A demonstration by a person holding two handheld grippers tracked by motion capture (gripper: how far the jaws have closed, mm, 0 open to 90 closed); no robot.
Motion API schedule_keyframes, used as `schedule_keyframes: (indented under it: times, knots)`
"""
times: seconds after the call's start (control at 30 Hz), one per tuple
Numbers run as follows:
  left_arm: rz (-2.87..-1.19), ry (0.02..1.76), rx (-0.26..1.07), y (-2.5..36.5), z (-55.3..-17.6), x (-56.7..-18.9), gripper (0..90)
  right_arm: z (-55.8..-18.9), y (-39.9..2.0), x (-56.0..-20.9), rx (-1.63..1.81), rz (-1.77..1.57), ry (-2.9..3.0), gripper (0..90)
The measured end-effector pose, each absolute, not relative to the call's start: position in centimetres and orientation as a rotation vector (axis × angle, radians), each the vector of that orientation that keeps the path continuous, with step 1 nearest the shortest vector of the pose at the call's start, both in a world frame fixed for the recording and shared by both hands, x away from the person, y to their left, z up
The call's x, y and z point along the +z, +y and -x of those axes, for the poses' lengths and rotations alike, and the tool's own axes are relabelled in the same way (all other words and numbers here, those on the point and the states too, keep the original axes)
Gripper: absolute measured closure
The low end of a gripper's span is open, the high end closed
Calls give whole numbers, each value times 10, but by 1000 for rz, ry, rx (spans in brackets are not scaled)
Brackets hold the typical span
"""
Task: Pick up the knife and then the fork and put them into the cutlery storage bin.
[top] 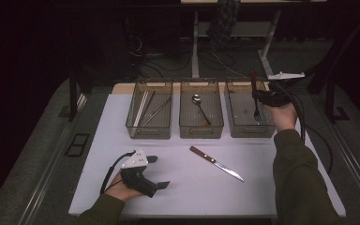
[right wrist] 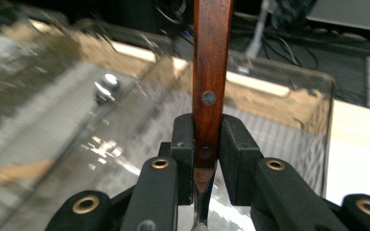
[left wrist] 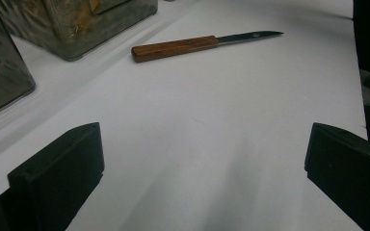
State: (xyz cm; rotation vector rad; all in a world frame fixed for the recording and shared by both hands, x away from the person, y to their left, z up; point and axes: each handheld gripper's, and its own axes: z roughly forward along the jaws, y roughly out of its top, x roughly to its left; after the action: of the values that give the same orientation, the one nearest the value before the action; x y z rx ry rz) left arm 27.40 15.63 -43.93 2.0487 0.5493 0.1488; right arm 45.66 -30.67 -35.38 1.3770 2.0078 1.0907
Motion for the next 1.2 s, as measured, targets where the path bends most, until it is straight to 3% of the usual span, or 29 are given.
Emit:
schedule_keyframes:
  times: [0.23, 0.37, 0.6, 1.2]
  knots:
    - [-2051, 546, 150, 156, -274, -439, 0, -460, -305, -383, 998, -1468, 2088, 747]
    - [-2050, 547, 149, 156, -274, -439, 0, -457, -306, -380, 1059, -1465, 2068, 531]
    - [-2052, 548, 152, 156, -273, -439, 0, -442, -305, -366, 1134, -1427, 2078, 414]
    - [-2052, 562, 163, 159, -275, -440, 0, -380, -276, -361, 1282, -1224, 2252, 323]
